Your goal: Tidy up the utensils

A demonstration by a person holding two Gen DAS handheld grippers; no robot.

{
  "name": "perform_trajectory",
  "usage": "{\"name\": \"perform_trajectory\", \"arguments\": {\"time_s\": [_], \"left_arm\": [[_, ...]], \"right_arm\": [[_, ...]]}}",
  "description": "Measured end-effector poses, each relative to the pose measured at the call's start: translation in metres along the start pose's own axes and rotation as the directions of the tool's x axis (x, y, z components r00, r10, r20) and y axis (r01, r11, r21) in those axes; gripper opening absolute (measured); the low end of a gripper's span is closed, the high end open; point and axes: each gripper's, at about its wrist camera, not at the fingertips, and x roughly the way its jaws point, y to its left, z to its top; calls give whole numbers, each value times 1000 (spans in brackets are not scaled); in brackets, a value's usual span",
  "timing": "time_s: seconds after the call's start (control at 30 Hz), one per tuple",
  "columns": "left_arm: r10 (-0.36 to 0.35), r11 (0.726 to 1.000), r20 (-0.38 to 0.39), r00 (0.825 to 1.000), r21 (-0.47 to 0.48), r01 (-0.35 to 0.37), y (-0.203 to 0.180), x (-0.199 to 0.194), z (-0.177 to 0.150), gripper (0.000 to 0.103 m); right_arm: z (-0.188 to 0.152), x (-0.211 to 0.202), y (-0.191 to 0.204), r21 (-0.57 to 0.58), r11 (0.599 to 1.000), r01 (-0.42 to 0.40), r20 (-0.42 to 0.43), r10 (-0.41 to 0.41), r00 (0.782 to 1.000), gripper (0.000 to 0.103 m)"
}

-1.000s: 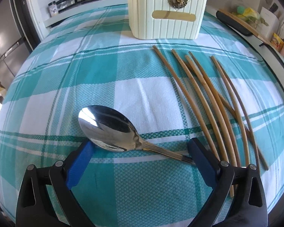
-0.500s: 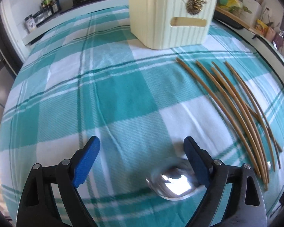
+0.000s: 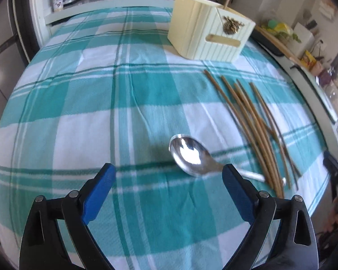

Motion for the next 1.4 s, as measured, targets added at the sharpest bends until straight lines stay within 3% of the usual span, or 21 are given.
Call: {"name": "perform_trajectory", "arguments": {"time_s": [0.07, 0.13, 0.23, 0.37, 0.53, 0.73, 0.8, 0.87, 1.0, 1.17, 1.3, 1.4], "left_arm": [[97, 992, -39, 995, 82, -93, -11, 7, -12, 94], [150, 979, -66, 987, 146, -139, -18, 18, -17, 90], [153, 984, -50, 987, 100, -147, -13, 25, -1, 85], [179, 981, 26, 984, 76, -180, -10, 50, 41, 81], [139, 990, 43, 989, -2, -139, -1, 66, 76, 75], [-18, 992, 24, 1000, -121, 20, -6, 45, 50, 89], [-12, 996, 23, 1000, -91, 14, -28, 46, 42, 90], [88, 995, 24, 996, -46, -87, -49, 54, 40, 92], [169, 985, 36, 985, -46, -167, -59, 63, 37, 97], [137, 988, 11, 991, 68, -137, -56, 52, 23, 97], [136, 973, 3, 991, 188, -134, -38, 45, 19, 97], [120, 967, -1, 993, 227, -117, -24, 46, 28, 90]], "right_arm": [[2, -2, 2, -7, 1000, -11, 12, 11, 1000, 70], [4, -4, 6, -22, 1000, -9, 23, 10, 1000, 70], [6, -4, 9, -23, 1000, -21, 19, 22, 1000, 70], [5, -7, 13, -32, 999, -23, 28, 23, 999, 70], [4, -17, 9, -33, 999, -2, 41, 3, 999, 70], [-2, -16, -11, 10, 999, 43, 28, -43, 999, 70], [-3, -7, -14, 31, 999, 29, -1, -29, 1000, 70], [-1, -3, -12, 41, 999, 1, -7, -1, 1000, 70], [6, -11, 3, -11, 1000, -16, 39, 16, 999, 70], [6, -18, 3, -26, 1000, 7, 53, -6, 999, 70], [1, -13, -7, 4, 1000, 18, 22, -18, 1000, 70], [1, -9, -10, 18, 1000, 18, 6, -18, 1000, 70]]}}
